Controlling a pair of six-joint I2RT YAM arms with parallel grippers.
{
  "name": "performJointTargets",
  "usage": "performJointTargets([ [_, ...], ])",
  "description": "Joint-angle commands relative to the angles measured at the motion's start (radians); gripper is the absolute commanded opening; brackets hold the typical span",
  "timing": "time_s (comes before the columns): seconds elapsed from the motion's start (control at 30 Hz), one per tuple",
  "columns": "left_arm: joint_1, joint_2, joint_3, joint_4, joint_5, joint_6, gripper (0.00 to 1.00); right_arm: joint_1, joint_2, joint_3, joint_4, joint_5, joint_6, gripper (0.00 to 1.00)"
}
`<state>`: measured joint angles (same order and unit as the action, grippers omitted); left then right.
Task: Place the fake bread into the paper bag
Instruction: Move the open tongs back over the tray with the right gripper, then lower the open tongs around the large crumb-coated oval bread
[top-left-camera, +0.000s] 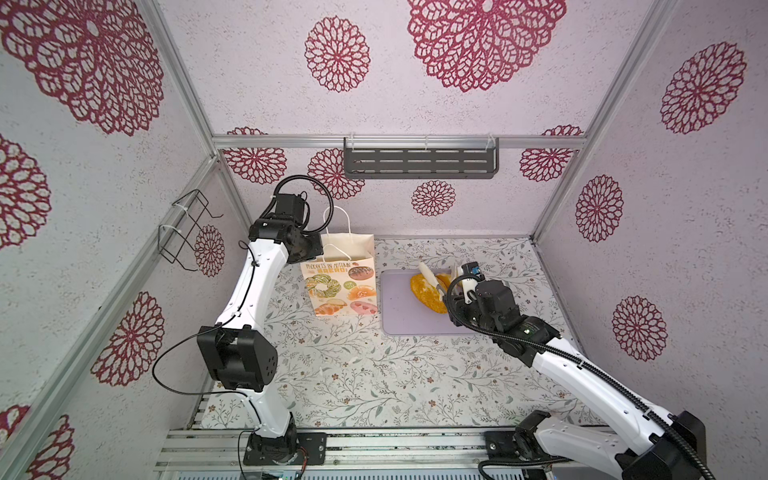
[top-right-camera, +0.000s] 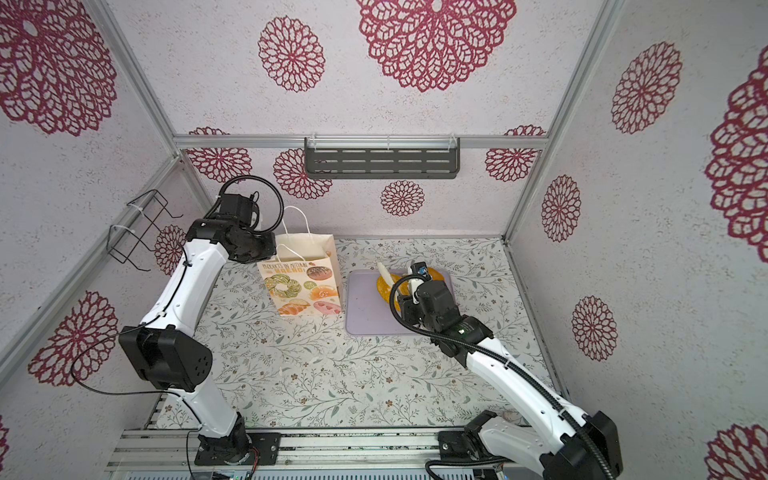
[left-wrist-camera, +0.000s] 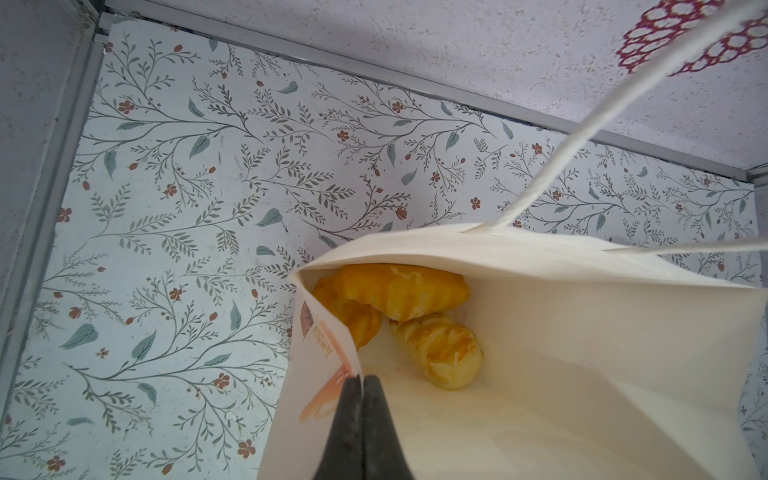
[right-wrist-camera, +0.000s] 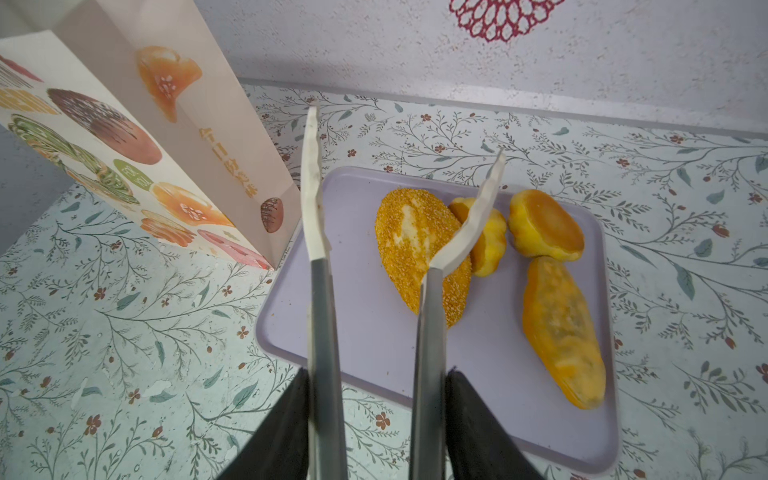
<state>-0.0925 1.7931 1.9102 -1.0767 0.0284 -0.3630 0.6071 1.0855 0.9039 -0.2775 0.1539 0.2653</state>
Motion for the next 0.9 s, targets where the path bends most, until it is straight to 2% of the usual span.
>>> performJointTargets([
  [0.0, 0.004, -0.005, -0.003, -0.013, -0.004, 0.011, 0.0, -0.025, -0.029, 0.004, 0.012, -0.019, 0.01, 0.51],
  [0.33, 0.004, 0.001, 0.0, -0.016, 0.005, 0.004, 0.0, -0.065, -0.019, -0.048, -0.009, -0.063, -0.004, 0.53],
  [0.53, 0.001, 0.003, 0.0, -0.018, 0.001, 0.005, 0.0, -0.072, -0.002, -0.076, -0.011, -0.064, -0.01, 0.58],
  [0.87, -0.003, 0.005, 0.001, -0.019, 0.004, 0.004, 0.0, -0.085, 0.048, -0.085, -0.01, -0.102, -0.057, 0.59],
])
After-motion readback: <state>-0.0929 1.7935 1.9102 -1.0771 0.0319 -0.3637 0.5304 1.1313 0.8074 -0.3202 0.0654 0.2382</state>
